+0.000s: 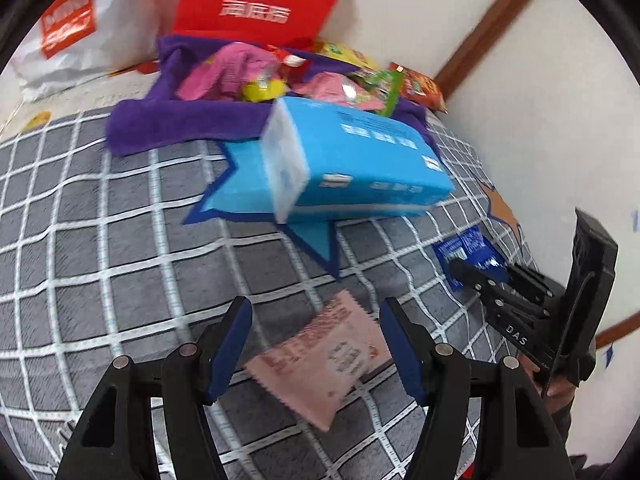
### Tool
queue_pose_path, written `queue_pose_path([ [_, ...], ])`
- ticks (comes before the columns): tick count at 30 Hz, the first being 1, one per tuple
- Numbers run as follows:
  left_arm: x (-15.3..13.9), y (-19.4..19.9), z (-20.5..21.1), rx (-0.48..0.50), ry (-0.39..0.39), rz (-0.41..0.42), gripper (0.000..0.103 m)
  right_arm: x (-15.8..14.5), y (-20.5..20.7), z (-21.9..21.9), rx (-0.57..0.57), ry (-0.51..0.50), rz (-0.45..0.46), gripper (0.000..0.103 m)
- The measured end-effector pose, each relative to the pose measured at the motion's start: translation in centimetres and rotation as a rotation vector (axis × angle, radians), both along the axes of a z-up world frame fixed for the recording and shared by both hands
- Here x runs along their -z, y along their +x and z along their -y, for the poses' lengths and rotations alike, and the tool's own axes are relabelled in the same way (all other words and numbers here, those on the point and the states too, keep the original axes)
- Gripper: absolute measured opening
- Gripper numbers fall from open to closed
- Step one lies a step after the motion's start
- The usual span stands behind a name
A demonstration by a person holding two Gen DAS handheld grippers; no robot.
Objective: Organize snacks
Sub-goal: 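Grasp the blue snack packet with the right tool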
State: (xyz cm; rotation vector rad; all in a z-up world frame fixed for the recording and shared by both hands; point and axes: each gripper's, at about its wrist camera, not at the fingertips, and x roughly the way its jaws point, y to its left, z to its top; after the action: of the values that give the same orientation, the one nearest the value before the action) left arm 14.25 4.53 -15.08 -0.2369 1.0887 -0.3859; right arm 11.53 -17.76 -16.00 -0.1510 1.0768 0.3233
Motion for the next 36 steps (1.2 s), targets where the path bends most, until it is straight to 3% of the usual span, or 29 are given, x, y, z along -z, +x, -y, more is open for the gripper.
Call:
queue_pose_path([
  [5, 1.2, -0.3, 1.6, 0.051, 0.038, -0.025, 0.064, -0.1, -0.2, -0.2, -0.033, -0.038, 0.036, 0.052],
  [7, 1.1, -0.7, 1.9, 0.053, 0.059, 0.004, 0.064, -0.2, -0.3, 0.2, -0.029, -0.046, 0.053, 0.056],
  [11, 1.2, -1.7, 2.7, 0.063, 0.123, 0.039, 0.064, 0.2, 0.2, 1.0, -0.001, -0.062, 0.057, 0.057],
  [18, 1.3, -2.7, 3.4, 0.052, 0.196, 0.093, 0.062, 0.8, 1.2, 1.9, 0.031, -0.004, 0.032, 0.057],
  [20, 1.3, -3.1, 3.6, 0.032, 0.237, 0.114, 0.050, 1.0, 1.4, 2.0, 0.034, 0.013, 0.021, 0.058],
  [23, 1.2, -3.7, 4.1, 0.005, 0.320, 0.149, 0.040, 1.5, 1.8, 2.4, 0.036, 0.061, -0.019, 0.058],
  [30, 1.4, -1.8, 2.3, -0.124, 0.274, 0.129, 0.041, 1.6, 1.8, 2.6, 0.021, 0.093, -0.041, 0.059],
  [36, 1.9, -2.4, 3.5, -0.115, 0.339, 0.176, 0.047, 1.6, 2.0, 2.6, 0.024, 0.122, -0.053, 0.068],
])
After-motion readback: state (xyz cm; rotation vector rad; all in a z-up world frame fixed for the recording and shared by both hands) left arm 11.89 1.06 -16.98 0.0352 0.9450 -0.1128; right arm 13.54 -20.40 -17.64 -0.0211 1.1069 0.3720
